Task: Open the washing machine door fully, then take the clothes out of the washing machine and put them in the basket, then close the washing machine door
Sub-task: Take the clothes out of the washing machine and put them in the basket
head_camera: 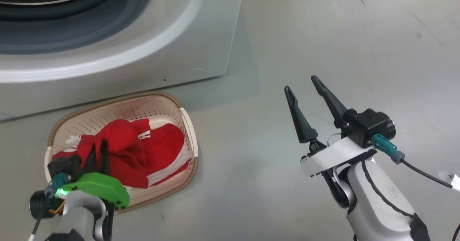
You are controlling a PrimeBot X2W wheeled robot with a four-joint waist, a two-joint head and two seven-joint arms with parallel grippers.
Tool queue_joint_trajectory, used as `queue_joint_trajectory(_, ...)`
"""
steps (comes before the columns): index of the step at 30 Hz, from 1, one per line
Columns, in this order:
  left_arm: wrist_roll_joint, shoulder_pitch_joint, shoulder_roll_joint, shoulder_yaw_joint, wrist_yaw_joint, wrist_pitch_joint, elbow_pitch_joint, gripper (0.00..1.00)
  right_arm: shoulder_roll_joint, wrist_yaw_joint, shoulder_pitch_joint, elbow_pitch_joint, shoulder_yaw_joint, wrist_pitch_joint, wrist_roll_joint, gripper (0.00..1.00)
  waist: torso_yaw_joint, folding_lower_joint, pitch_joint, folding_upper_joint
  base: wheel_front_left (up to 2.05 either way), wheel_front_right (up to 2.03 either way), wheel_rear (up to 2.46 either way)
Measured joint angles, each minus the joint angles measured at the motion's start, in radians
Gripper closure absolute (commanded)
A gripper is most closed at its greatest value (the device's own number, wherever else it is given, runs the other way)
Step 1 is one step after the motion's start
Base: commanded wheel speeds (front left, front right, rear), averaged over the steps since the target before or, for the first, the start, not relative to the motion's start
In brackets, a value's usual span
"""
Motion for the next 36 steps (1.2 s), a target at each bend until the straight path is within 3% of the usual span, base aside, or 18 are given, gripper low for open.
queue_joint_trajectory(19,-0.061,-0.217,-0.003,0.033,-0.025,0.078,0.278,1.0,0.0,0.0,-0.113,-0.047,0.001,0.0,0.004,0.0,-0.035,0.0001,0.23,0.0,0.0,0.0,0.0)
queue_joint_trajectory(20,-0.062,-0.224,-0.003,0.032,-0.026,0.085,0.294,0.7,0.0,-0.001,-0.114,-0.046,0.001,0.0,0.005,0.0,-0.035,0.0001,0.234,0.0,0.0,0.0,0.0)
queue_joint_trajectory(21,-0.062,-0.23,-0.004,0.031,-0.026,0.086,0.305,0.52,0.0,-0.001,-0.114,-0.046,0.001,0.0,0.005,0.0,-0.035,0.0001,0.236,0.0,0.0,0.0,0.0)
queue_joint_trajectory(22,-0.063,-0.237,-0.005,0.032,-0.032,0.089,0.315,0.22,0.0,-0.001,-0.114,-0.045,0.001,0.0,0.005,0.0,-0.034,0.0001,0.237,0.0,0.0,0.0,0.0)
queue_joint_trajectory(23,-0.064,-0.244,-0.006,0.032,-0.037,0.089,0.327,0.03,0.0,-0.001,-0.115,-0.043,0.001,0.0,0.005,0.0,-0.033,0.0001,0.236,0.0,0.0,0.0,0.0)
queue_joint_trajectory(36,-0.101,-0.27,-0.024,0.049,-0.078,0.027,0.421,0.0,0.0,-0.001,-0.117,-0.005,0.0,0.0,0.011,0.0,-0.016,0.0001,0.176,0.0,0.0,0.0,0.0)
